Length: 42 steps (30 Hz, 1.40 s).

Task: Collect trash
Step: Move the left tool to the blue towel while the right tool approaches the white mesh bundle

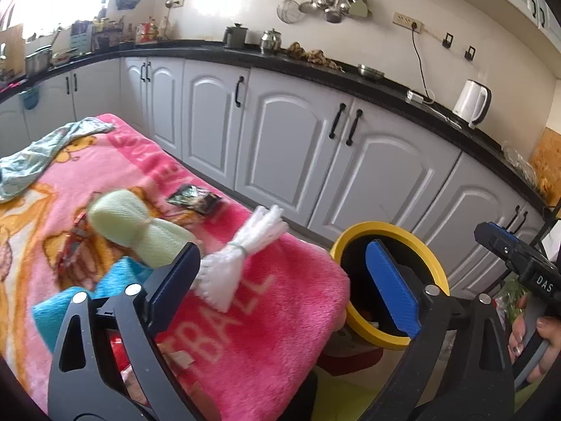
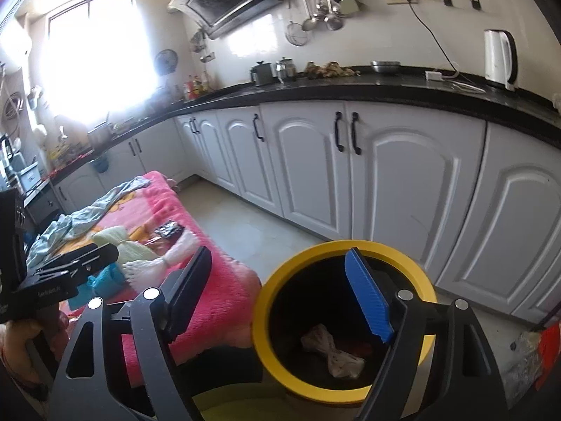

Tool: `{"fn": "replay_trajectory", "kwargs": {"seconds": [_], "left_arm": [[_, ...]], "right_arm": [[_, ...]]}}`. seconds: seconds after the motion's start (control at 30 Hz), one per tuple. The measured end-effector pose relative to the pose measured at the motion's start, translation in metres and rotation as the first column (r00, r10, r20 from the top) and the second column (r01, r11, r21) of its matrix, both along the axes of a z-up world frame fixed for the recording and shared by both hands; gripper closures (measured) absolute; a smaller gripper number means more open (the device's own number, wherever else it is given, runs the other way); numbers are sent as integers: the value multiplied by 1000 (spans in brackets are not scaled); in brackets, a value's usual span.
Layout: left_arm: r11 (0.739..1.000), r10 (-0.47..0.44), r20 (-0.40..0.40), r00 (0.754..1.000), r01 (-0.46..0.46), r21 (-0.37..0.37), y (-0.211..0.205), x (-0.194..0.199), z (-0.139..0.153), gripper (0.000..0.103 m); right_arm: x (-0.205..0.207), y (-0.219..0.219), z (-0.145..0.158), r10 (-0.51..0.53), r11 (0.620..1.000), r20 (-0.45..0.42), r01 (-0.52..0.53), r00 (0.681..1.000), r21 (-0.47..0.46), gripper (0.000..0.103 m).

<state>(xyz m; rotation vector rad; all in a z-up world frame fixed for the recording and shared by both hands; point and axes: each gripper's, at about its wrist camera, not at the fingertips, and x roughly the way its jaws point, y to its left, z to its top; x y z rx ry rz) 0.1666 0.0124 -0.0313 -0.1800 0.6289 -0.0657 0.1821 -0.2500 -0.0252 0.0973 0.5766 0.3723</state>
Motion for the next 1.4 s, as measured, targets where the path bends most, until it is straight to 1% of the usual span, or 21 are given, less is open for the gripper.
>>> {"fn": "replay_trajectory", "kwargs": {"seconds": [0.3, 0.57, 0.77, 1.07, 1.4], "left_arm": [[996, 86, 40, 995, -85, -22, 42, -21, 17, 15], [988, 153, 39, 987, -152, -34, 77, -38, 17, 15], [979, 202, 32, 979, -201, -38, 102, -51, 12, 15], [961, 273, 6, 962, -272, -51, 137, -67, 1, 15], [940, 332, -52, 942, -335, -62, 168, -79, -21, 15]], "right_arm": [[-17, 31, 13, 78, 997, 25, -78, 997, -14, 24], [-28, 61, 14, 136, 990, 23, -135, 990, -26, 23], [-30, 85, 10, 181, 983, -1, -181, 984, -36, 23], [-33, 118, 6, 234, 970, -11, -235, 972, -63, 23], [-19, 153, -3, 270, 958, -31, -272, 962, -89, 23]]}}
